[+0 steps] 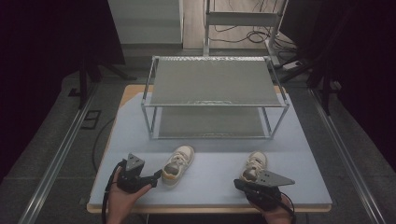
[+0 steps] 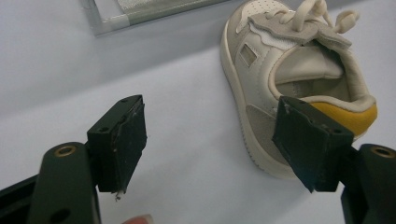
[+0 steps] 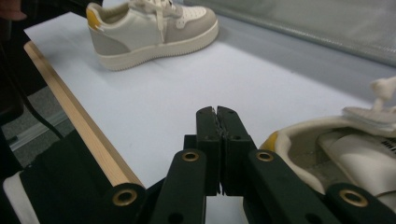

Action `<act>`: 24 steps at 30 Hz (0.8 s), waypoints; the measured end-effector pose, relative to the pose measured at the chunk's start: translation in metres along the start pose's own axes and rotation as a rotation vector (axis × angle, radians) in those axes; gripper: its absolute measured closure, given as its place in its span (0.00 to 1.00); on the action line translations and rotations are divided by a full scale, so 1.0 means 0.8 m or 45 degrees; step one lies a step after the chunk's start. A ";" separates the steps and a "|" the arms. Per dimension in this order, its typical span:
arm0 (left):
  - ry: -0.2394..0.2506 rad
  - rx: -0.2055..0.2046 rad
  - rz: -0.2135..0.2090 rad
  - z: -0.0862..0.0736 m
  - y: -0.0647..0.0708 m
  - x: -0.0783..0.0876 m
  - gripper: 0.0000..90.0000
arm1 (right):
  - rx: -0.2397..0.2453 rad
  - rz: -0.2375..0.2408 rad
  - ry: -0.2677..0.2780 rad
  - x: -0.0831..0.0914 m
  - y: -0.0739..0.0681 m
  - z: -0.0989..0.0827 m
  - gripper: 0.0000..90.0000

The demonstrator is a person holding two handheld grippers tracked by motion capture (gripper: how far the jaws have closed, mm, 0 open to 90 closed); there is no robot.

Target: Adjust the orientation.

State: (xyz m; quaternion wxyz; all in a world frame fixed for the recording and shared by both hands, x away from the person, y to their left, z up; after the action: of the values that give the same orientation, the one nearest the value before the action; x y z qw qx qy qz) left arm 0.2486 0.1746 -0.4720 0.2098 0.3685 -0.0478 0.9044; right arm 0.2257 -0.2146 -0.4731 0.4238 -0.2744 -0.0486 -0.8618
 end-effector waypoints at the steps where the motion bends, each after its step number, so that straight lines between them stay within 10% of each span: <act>1: 0.000 -0.001 -0.001 0.000 0.000 0.000 0.28 | 0.000 0.000 -0.006 -0.002 0.000 -0.001 0.98; 24: 0.008 0.004 -0.001 0.000 -0.001 0.002 0.28 | -0.023 0.005 -0.025 -0.004 0.010 -0.011 1.00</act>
State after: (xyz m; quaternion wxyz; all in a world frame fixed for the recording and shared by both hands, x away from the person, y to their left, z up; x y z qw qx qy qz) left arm 0.2481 0.1761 -0.4711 0.2096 0.3661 -0.0458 0.9055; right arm 0.2297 -0.2207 -0.4831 0.4226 -0.2868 -0.0441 -0.8586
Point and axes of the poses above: each handheld gripper's, and its own axes: x roughly backward along the jaws, z roughly out of its top, y roughly to its right, the point moved 2 cm from there along -x, roughly forward along the jaws, and after that the axes turned 2 degrees about z, right-handed, at the moved point
